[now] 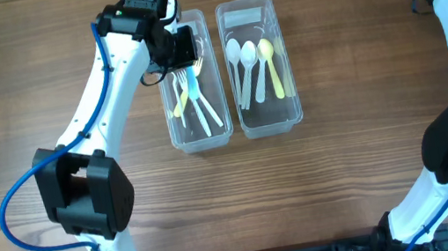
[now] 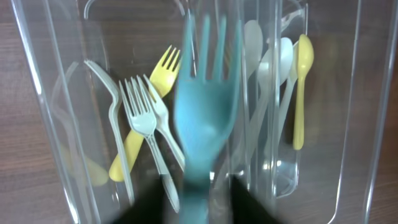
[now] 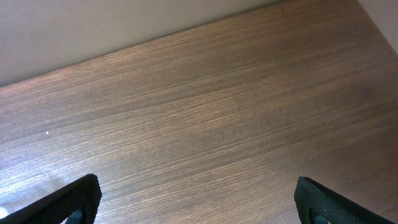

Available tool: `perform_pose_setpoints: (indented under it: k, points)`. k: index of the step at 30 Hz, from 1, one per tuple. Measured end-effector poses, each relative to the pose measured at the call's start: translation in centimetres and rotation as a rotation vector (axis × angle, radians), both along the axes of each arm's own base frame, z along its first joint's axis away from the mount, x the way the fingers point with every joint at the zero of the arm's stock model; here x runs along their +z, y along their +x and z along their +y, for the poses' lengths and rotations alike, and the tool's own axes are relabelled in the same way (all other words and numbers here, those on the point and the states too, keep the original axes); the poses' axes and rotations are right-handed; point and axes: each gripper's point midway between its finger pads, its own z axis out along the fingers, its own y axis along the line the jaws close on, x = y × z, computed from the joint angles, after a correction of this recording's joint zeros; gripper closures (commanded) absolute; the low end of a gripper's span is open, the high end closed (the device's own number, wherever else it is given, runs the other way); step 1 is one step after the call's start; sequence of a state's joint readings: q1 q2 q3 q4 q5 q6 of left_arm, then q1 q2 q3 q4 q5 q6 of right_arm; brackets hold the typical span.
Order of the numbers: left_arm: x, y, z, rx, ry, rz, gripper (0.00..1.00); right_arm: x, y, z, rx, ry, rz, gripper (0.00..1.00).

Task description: Pack container

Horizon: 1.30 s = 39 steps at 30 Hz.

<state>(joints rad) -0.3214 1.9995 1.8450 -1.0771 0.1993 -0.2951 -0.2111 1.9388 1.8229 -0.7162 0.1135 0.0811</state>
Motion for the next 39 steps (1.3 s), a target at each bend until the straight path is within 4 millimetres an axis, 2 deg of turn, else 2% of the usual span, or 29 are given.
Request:
perform_pose_setpoints:
  k: [2, 4, 7, 13, 15, 18, 20, 22, 25, 28, 32, 39]
  points:
    - [0.0, -0.1, 0.0, 0.006, 0.000, 0.006, 0.19, 0.0, 0.0, 0.0, 0.000, 0.000, 0.000, 0.00]
    - [0.0, -0.1, 0.1, 0.004, 0.001, 0.005, 0.15, 0.0, 0.0, 0.0, 0.000, 0.000, 0.000, 0.00]
    - [0.0, 0.0, 0.1, 0.004, 0.002, 0.002, 0.02, 0.0, 0.0, 0.0, 0.000, 0.000, 0.000, 0.00]
    - [0.6, 1.3, 1.2, 0.036, -0.008, -0.035, 0.00, 0.0, 0.0, 0.0, 0.000, 0.000, 0.000, 0.00]
    - [1.9, 2.9, 3.2, 0.084, -0.019, -0.074, 0.00, 0.0, 0.0, 0.0, 0.000, 0.000, 0.000, 0.00]
    - [4.8, 5.5, 7.4, 0.180, -0.036, -0.161, 0.00, 0.0, 0.0, 0.0, 0.000, 0.000, 0.000, 0.00]
    - [7.7, 7.2, 12.4, 0.283, -0.039, -0.239, 0.00, 0.0, 0.0, 0.0, 0.000, 0.000, 0.000, 0.00]
    - [9.7, 7.8, 16.9, 0.372, -0.034, -0.292, 0.00, 0.0, 0.0, 0.0, 0.000, 0.000, 0.000, 0.00]
    - [11.4, 7.4, 23.7, 0.505, -0.011, -0.334, 0.00, 0.0, 0.0, 0.0, 0.000, 0.000, 0.000, 0.00]
    - [11.6, 6.6, 27.9, 0.590, 0.006, -0.337, 0.00, 0.0, 0.0, 0.0, 0.000, 0.000, 0.000, 0.00]
    - [11.7, 6.1, 30.6, 0.644, 0.015, -0.347, 0.00, 0.0, 0.0, 0.0, 0.000, 0.000, 0.000, 0.00]
    - [11.7, 5.6, 32.3, 0.678, 0.021, -0.347, 0.00, 0.0, 0.0, 0.0, 0.000, 0.000, 0.000, 0.00]
